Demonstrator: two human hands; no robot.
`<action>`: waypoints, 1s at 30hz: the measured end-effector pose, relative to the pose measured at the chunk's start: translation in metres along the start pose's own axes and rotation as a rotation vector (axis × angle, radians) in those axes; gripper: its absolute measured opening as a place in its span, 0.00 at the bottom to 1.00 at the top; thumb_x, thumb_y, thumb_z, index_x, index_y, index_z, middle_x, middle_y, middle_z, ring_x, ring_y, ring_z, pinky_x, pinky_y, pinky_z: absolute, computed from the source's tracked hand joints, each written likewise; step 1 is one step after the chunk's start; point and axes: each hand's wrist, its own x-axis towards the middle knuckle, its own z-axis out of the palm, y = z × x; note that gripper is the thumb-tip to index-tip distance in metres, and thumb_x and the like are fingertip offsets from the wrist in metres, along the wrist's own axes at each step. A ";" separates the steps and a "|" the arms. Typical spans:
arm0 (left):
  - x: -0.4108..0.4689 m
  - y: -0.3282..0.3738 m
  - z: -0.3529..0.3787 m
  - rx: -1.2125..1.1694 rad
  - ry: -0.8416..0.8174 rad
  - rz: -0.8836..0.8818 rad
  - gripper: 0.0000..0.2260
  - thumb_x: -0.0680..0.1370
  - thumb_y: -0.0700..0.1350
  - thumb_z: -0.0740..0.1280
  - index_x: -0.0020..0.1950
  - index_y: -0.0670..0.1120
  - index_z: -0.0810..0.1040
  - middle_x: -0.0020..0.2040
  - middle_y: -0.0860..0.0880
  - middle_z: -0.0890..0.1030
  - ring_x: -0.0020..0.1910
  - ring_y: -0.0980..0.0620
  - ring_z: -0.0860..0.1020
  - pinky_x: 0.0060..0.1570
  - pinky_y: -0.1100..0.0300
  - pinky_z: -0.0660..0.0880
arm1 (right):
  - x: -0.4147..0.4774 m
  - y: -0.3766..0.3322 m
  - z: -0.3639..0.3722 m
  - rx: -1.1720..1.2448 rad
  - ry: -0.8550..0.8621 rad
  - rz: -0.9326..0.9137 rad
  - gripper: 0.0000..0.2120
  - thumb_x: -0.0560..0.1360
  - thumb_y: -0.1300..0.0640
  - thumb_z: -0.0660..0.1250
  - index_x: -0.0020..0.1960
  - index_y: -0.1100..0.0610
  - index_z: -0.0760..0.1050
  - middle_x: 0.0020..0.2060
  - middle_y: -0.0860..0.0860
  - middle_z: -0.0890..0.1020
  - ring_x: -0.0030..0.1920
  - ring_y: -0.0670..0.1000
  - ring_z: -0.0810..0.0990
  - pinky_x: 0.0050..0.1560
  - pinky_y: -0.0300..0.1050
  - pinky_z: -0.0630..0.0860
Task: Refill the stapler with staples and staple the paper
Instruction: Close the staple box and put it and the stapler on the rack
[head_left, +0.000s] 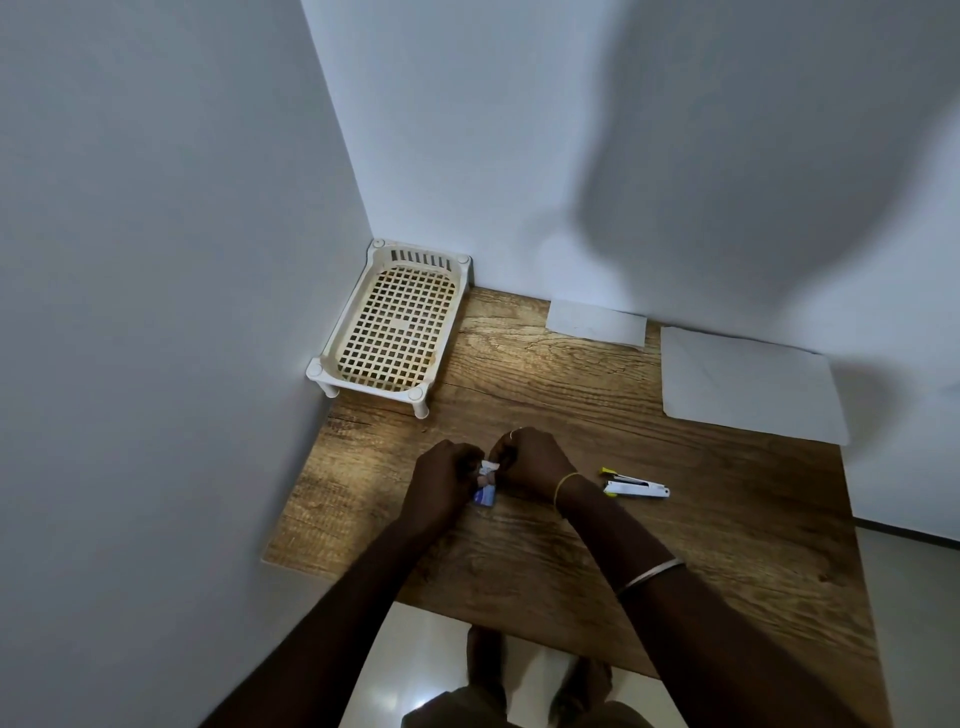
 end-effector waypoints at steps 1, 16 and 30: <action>0.000 0.000 0.000 0.000 0.003 -0.003 0.16 0.74 0.47 0.77 0.62 0.48 0.83 0.55 0.50 0.83 0.51 0.57 0.79 0.52 0.64 0.74 | 0.000 0.000 0.001 -0.010 0.010 0.004 0.10 0.67 0.53 0.81 0.45 0.55 0.85 0.41 0.47 0.83 0.42 0.45 0.80 0.41 0.37 0.73; -0.001 0.001 0.001 0.001 0.006 -0.027 0.16 0.75 0.47 0.76 0.62 0.48 0.83 0.55 0.50 0.83 0.50 0.60 0.77 0.46 0.75 0.66 | -0.004 0.002 0.005 -0.004 0.032 0.002 0.04 0.72 0.56 0.75 0.46 0.56 0.86 0.46 0.51 0.87 0.49 0.48 0.84 0.39 0.31 0.70; -0.003 0.009 -0.001 0.007 0.019 -0.031 0.14 0.76 0.46 0.74 0.61 0.47 0.84 0.55 0.47 0.84 0.53 0.51 0.82 0.52 0.64 0.73 | -0.022 0.004 0.029 -0.151 0.102 -0.128 0.19 0.66 0.49 0.78 0.53 0.51 0.77 0.52 0.50 0.74 0.50 0.52 0.79 0.44 0.41 0.69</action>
